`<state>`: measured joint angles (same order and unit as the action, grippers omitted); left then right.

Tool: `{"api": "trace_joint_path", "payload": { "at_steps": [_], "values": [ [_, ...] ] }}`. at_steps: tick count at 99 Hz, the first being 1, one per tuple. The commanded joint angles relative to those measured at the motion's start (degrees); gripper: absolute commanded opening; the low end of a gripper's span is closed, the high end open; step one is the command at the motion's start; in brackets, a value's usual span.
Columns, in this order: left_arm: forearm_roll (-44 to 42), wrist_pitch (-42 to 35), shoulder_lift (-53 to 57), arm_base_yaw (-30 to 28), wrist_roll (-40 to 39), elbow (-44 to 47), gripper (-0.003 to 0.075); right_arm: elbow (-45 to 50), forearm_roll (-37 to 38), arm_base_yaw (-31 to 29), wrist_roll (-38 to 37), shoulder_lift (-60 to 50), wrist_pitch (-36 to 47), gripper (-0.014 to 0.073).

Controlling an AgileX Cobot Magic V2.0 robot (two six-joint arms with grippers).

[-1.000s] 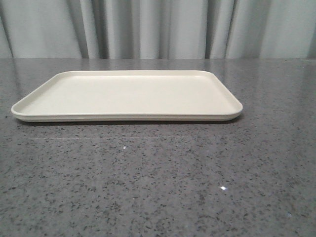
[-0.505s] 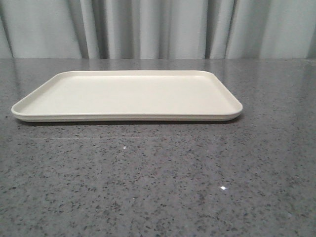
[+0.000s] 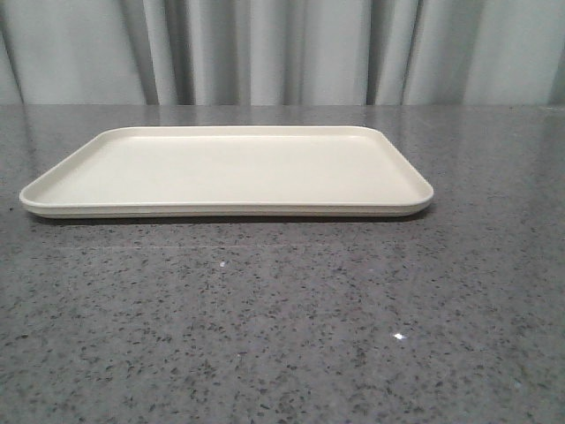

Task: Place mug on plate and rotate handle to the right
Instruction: 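Lower the left gripper onto the white mug's rim and close it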

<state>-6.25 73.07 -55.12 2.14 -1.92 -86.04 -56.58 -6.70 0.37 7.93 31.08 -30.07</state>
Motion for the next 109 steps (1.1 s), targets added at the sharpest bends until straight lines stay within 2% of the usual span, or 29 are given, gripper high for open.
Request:
{"api": "trace_joint_path", "payload": {
  "at_steps": [1, 43, 75, 109],
  "values": [
    [-1.02, -0.62, 0.14, 0.09, 0.08, 0.07, 0.0441, -1.68, -0.31, -0.04, 0.71, 1.59, 3.16, 0.0489],
    [-3.37, -0.62, -2.49, 0.09, 0.08, 11.29, 0.0441, -1.68, -0.31, -0.04, 0.71, 4.35, 1.48, 0.0489],
    [-8.25, -0.62, -6.73, 0.09, 0.08, 16.49, 0.0441, -1.68, -0.31, -0.04, 0.71, 4.8, 0.39, 0.0489],
    [-8.26, -0.71, -8.23, 0.09, 0.08, 21.86, 0.0441, -1.68, -0.31, -0.04, 0.71, 4.8, 0.14, 0.0489]
  ]
}}
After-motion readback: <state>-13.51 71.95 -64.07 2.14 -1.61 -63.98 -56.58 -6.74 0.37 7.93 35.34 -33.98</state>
